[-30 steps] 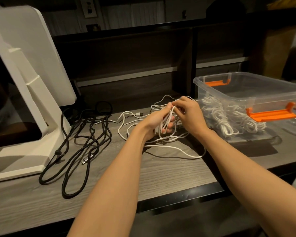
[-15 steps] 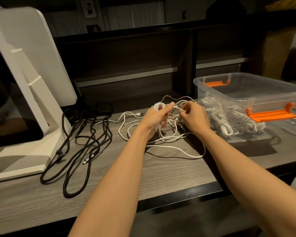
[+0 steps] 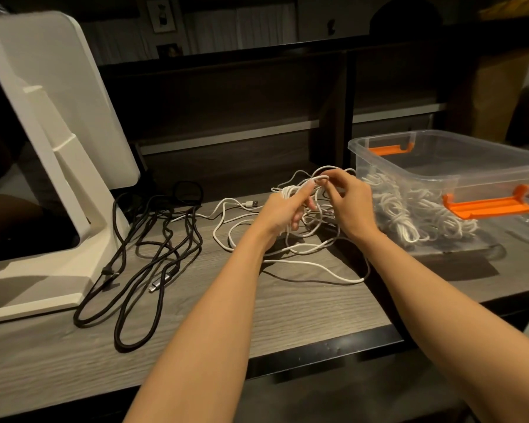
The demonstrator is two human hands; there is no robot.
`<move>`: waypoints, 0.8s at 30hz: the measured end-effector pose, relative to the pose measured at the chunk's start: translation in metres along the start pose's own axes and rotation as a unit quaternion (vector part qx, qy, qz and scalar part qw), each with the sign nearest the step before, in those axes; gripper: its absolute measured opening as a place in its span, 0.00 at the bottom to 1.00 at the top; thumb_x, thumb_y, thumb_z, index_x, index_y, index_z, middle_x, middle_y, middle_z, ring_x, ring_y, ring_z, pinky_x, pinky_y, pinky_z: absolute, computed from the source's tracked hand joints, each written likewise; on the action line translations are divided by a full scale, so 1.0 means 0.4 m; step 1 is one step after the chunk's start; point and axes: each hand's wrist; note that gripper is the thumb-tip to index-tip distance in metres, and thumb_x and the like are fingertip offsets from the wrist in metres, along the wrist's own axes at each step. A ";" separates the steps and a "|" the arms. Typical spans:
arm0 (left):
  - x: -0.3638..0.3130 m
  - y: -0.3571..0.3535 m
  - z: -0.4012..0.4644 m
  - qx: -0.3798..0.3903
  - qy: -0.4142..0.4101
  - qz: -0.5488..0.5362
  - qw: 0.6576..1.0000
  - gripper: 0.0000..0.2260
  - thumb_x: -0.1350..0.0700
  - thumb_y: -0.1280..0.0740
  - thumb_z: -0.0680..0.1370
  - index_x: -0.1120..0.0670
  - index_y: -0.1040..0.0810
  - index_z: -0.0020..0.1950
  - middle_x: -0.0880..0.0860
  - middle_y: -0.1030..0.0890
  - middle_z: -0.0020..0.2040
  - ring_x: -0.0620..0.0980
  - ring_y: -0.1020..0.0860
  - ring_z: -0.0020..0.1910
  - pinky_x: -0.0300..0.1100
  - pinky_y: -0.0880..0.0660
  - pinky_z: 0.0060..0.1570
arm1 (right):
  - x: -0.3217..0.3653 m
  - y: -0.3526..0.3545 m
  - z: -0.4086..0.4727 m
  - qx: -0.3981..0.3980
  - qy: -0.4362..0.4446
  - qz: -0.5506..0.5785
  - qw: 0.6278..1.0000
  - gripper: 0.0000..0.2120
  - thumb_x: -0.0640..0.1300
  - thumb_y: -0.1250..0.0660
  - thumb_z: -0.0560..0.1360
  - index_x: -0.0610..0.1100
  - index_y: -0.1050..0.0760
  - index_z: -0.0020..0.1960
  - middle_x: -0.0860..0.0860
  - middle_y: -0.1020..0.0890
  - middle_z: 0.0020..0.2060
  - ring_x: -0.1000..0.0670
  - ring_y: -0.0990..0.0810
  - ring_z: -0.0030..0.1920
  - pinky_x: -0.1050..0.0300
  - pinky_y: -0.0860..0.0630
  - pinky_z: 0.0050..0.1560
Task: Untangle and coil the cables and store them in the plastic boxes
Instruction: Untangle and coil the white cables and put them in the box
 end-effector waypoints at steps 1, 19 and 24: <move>-0.003 -0.004 0.001 0.001 -0.015 -0.007 1.000 0.19 0.43 0.40 0.81 0.55 0.22 0.39 0.48 0.33 0.25 0.43 0.33 0.26 0.36 0.31 0.33 | -0.006 0.000 0.002 -0.005 0.001 -0.019 1.000 0.09 0.41 0.37 0.79 0.43 0.22 0.58 0.47 0.18 0.48 0.51 0.21 0.50 0.52 0.22 0.52; 0.007 0.019 0.007 -0.124 0.070 -0.303 0.942 0.16 0.45 0.44 0.83 0.53 0.21 0.58 0.51 0.18 0.49 0.45 0.20 0.42 0.38 0.22 0.39 | -0.028 0.011 -0.002 0.077 -0.151 -0.196 0.966 0.06 0.42 0.38 0.78 0.42 0.26 0.53 0.46 0.20 0.47 0.46 0.23 0.46 0.51 0.27 0.44; 0.010 0.020 0.007 -0.090 0.069 -0.246 0.963 0.18 0.44 0.45 0.83 0.53 0.20 0.57 0.51 0.18 0.47 0.45 0.20 0.42 0.38 0.23 0.41 | -0.006 0.008 -0.004 0.085 -0.050 -0.010 0.995 0.17 0.36 0.37 0.76 0.46 0.31 0.63 0.51 0.20 0.47 0.52 0.20 0.46 0.55 0.21 0.47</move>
Point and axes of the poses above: each hand's wrist, its own z-axis towards the middle knuckle, its own y-axis out of the back of the hand, x = y × z
